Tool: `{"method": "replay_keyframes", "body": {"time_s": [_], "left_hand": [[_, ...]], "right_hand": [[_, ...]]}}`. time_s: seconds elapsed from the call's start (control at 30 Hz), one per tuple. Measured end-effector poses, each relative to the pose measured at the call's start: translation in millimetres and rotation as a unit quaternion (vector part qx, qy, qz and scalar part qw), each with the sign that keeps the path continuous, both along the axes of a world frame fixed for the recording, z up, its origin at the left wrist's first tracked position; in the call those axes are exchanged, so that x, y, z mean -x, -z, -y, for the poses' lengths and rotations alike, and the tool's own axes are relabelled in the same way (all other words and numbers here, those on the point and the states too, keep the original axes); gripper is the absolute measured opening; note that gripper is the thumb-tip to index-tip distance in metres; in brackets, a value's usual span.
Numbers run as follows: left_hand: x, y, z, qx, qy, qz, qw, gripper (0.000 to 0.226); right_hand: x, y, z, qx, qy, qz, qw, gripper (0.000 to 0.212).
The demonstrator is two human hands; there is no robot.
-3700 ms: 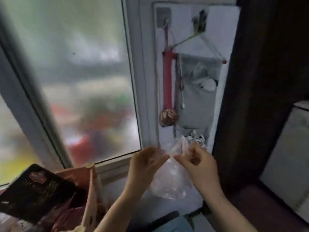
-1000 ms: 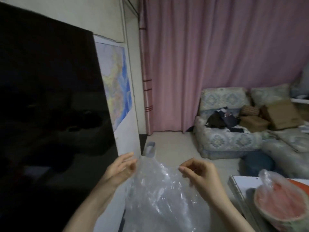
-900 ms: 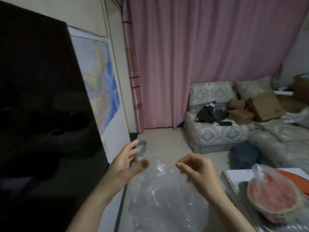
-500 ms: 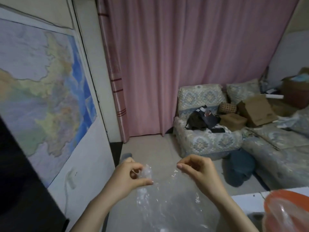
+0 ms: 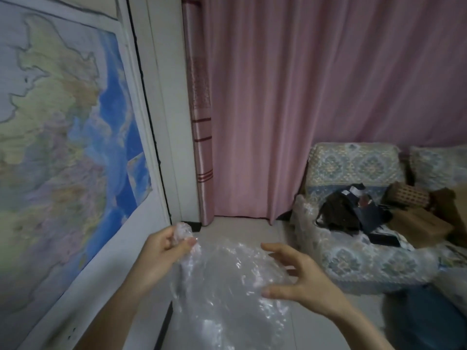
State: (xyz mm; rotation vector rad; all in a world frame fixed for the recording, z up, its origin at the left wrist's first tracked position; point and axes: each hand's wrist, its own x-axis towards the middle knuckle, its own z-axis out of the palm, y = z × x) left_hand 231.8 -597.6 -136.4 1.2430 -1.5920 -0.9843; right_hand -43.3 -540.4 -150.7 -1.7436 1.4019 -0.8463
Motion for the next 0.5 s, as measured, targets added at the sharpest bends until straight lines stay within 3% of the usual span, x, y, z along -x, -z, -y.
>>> {"method": "replay_keyframes", "body": {"time_s": [0.1, 0.17, 0.23, 0.33, 0.43, 0.5], "left_hand": [[0.9, 4.7, 73.4, 0.008, -0.024, -0.020, 0.999, 0.006], [-1.6, 6.0, 124.4, 0.010, -0.024, -0.014, 1.000, 0.014], [-4.8, 1.4, 172.1, 0.006, -0.018, 0.000, 1.000, 0.026], [-7.5, -2.6, 242.5, -0.013, -0.007, 0.070, 0.997, 0.031], [-8.1, -6.3, 301.8, -0.035, 0.095, 0.199, 0.975, 0.014], [-10.0, -21.5, 329.7, -0.053, 0.192, 0.265, 0.944, 0.070]], "right_hand": [[4.7, 7.6, 75.7, 0.060, 0.031, 0.058, 0.996, 0.028], [11.4, 7.4, 129.1, 0.087, 0.062, 0.114, 0.988, 0.011], [19.4, -0.9, 179.5, 0.089, 0.088, 0.156, 0.980, 0.008], [31.8, -12.2, 249.6, 0.112, 0.101, 0.141, 0.978, 0.008], [41.5, -16.3, 312.2, 0.121, 0.101, 0.116, 0.981, 0.013], [40.9, -15.1, 351.5, 0.118, 0.084, 0.095, 0.985, 0.019]]}}
